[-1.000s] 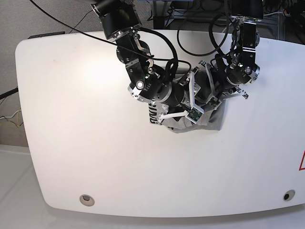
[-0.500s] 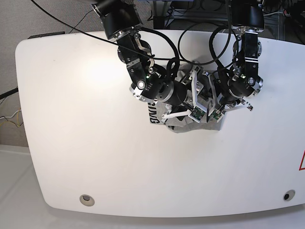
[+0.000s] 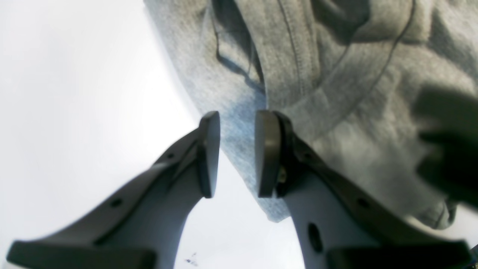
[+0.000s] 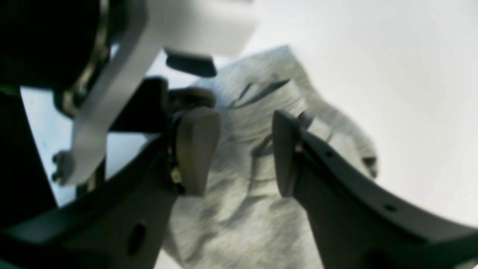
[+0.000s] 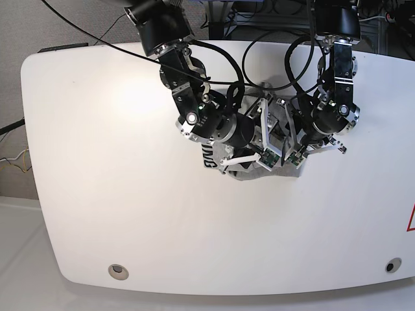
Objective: Fold the T-shirt properly
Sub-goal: 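Bring both grippers together over the bundle and press the fold down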
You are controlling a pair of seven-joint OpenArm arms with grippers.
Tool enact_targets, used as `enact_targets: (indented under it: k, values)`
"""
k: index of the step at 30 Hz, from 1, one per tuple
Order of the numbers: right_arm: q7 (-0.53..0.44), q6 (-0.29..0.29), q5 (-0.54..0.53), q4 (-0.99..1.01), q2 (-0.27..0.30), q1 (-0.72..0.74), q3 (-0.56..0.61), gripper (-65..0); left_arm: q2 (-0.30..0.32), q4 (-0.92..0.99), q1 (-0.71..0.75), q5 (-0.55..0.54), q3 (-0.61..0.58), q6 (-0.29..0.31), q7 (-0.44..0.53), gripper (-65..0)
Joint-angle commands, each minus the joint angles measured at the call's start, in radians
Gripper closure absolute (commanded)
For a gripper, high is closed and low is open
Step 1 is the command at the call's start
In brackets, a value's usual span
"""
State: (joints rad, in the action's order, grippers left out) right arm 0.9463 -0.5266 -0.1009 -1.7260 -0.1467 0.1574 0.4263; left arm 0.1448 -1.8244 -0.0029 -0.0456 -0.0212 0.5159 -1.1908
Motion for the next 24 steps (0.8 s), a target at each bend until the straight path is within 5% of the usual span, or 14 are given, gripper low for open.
enact_targets:
  k: [1, 7, 24]
  values:
    - [-0.023, 0.036, -0.006, -0.016, -0.010, 0.040, -0.002, -32.5, 0.003, -0.021, -0.018, -0.006, 0.004, 0.000, 0.001, -14.5]
    - [-0.023, 0.059, -0.004, -0.004, -0.010, 0.075, -0.004, -42.1, 0.003, -0.036, -0.030, -0.006, 0.004, 0.000, -0.021, -14.5]
    - [-0.025, 0.059, -0.001, 0.040, 0.003, 0.103, -0.030, -28.0, 0.000, -0.053, -0.045, -0.006, 0.004, 0.000, -0.045, -14.5]
